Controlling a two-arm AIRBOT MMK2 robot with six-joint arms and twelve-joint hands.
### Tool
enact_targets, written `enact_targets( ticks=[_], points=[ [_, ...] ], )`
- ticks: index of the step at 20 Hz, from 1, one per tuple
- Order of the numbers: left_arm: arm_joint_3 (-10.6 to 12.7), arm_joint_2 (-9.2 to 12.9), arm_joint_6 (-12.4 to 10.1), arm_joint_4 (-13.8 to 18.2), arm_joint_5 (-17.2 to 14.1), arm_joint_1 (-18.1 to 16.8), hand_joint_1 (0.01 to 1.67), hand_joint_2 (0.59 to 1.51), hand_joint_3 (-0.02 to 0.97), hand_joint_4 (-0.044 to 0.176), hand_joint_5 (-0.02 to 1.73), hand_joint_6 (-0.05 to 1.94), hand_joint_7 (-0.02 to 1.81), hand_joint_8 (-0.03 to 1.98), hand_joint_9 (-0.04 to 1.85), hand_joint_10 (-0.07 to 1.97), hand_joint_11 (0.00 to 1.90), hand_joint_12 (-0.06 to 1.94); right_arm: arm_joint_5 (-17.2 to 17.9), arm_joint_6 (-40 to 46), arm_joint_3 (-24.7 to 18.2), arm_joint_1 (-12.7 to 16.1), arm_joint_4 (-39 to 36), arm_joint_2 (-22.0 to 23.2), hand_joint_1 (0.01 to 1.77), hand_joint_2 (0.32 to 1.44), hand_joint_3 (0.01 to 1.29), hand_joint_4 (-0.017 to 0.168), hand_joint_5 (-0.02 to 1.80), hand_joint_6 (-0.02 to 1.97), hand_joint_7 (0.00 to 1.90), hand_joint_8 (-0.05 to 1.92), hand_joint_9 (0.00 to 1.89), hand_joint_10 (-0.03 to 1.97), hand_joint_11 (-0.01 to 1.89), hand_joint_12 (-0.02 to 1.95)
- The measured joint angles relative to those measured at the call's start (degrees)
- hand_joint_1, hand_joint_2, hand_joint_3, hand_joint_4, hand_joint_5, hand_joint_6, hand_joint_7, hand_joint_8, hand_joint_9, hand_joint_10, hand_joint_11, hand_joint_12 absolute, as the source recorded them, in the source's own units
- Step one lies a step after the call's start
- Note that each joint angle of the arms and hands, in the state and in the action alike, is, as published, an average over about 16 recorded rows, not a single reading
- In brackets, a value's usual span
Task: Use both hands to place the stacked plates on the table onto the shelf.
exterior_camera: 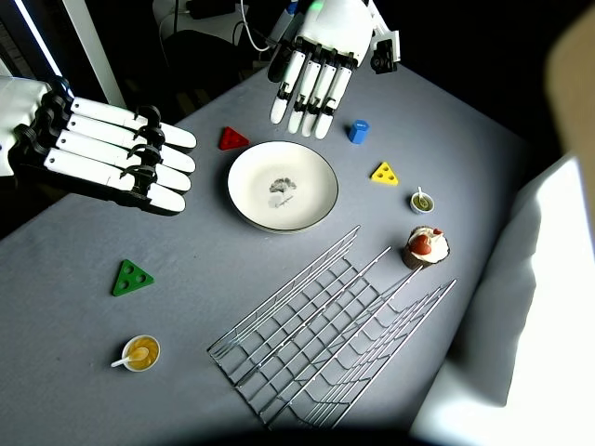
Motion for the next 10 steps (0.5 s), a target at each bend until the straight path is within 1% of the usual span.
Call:
enact_targets(
  ticks=[10],
  points=[
    [0.91, -0.02, 0.25, -0.42, -0.38, 0.08, 0.02, 0.958, 0.003, -0.003, 0.07, 0.01, 0.13, -0.01, 0.12, 0.01, 0.07, 0.06, -0.76, 3.39, 0.68, 0.0, -2.98, 0.16, 0.02, 0.93, 0.02, 0.005, 0.08, 0.02, 0.11, 0.01, 0.12, 0.0, 0.09, 0.03]
  ],
)
